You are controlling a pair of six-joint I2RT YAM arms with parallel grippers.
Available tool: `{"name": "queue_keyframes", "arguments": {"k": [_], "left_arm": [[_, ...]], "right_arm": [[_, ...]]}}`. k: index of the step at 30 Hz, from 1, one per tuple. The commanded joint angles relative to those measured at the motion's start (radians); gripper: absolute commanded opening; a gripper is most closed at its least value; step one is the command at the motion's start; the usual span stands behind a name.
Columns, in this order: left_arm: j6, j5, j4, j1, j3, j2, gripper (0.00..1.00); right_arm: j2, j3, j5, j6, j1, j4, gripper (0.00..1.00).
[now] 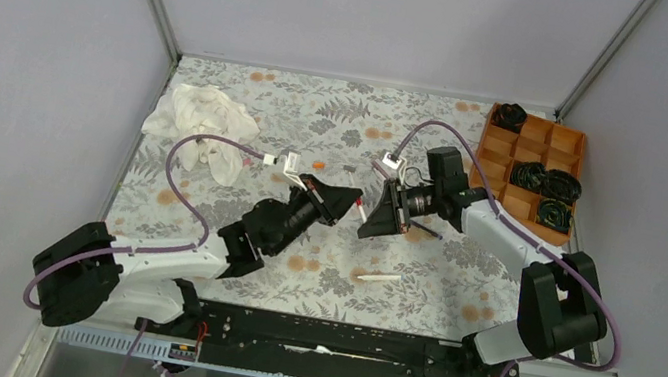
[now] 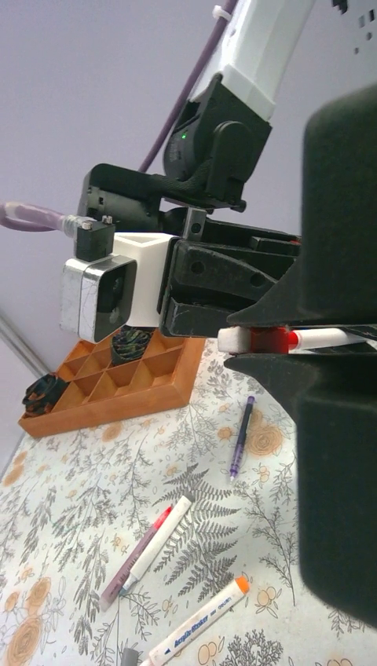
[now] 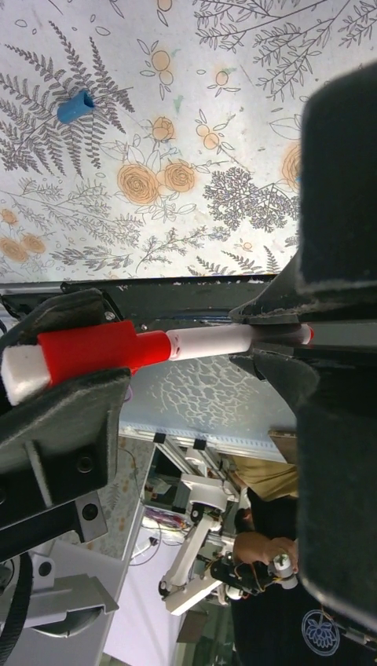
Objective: Insert the pens into the pen caps
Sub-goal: Press the pen cap onto the pen.
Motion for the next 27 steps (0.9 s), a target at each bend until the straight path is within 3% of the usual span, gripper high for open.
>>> {"name": "queue_keyframes", "arguments": {"k": [1,22,27], "left_arm": [[-0.036,0.025,0.087,-0.099,-0.037,0.049,0.00],[-0.113,0.232,0.072,-0.194,-0.038,0.151,0.00],[-0.103,0.336,0.076,-0.205,-0.043,0.173,0.00]], "right_arm": [[-0.054,-0.001,0.059,0.161,-0.029,0.261,0.00],[-0.051,0.012,0.085,0.150,-0.102,0.245,0.00],[-0.050,0.008,0.072,0.151,-0.116,0.248,0.00]]}}
